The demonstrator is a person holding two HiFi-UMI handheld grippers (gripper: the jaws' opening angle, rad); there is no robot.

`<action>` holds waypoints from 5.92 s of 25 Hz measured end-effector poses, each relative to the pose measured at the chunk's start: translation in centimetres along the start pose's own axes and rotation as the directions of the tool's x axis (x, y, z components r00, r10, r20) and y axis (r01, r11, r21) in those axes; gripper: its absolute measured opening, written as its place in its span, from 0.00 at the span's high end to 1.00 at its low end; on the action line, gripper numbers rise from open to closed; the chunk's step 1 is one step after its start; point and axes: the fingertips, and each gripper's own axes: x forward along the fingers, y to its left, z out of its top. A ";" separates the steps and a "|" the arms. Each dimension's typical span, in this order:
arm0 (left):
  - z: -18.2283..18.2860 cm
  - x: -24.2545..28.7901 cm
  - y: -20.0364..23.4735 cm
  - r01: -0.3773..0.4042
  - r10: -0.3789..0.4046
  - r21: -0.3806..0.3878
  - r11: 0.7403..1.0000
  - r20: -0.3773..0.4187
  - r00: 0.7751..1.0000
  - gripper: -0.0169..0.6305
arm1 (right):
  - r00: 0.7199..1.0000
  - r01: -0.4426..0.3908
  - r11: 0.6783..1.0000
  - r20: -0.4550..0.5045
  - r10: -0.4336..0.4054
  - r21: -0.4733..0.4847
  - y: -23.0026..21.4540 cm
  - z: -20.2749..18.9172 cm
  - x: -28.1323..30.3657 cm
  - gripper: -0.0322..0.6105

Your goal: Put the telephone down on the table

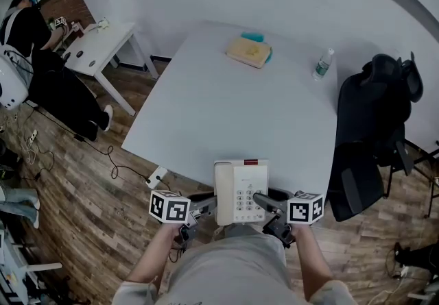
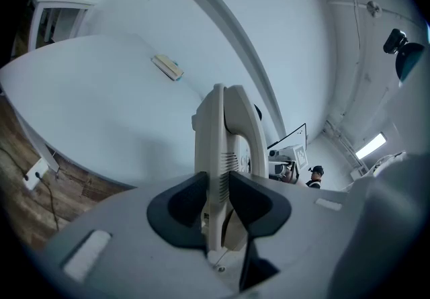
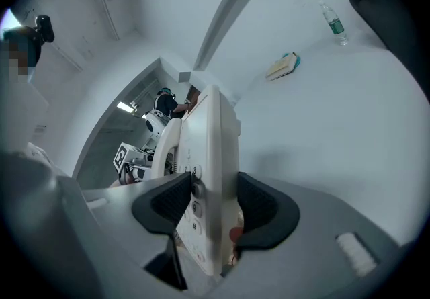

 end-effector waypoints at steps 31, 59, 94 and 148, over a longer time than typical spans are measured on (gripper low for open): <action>7.2 2.7 0.5 0.005 -0.005 0.032 0.999 -0.026 1.000 0.78 | 0.999 0.001 1.000 0.053 -0.002 0.012 -2.3 6.8 0.4 0.60; 13.7 3.0 5.6 0.070 -0.064 0.055 0.996 -0.105 0.992 0.78 | 0.990 0.083 0.993 0.107 -0.091 0.083 -3.6 11.4 5.3 0.60; 15.3 7.3 11.1 0.098 -0.099 -0.015 0.995 -0.214 0.972 0.78 | 0.986 0.135 0.976 0.073 -0.149 0.169 -9.0 12.2 8.4 0.60; 14.0 13.3 18.5 0.063 -0.102 -0.126 0.990 -0.331 0.938 0.79 | 0.977 0.199 0.941 0.018 -0.212 0.274 -17.1 10.7 12.5 0.60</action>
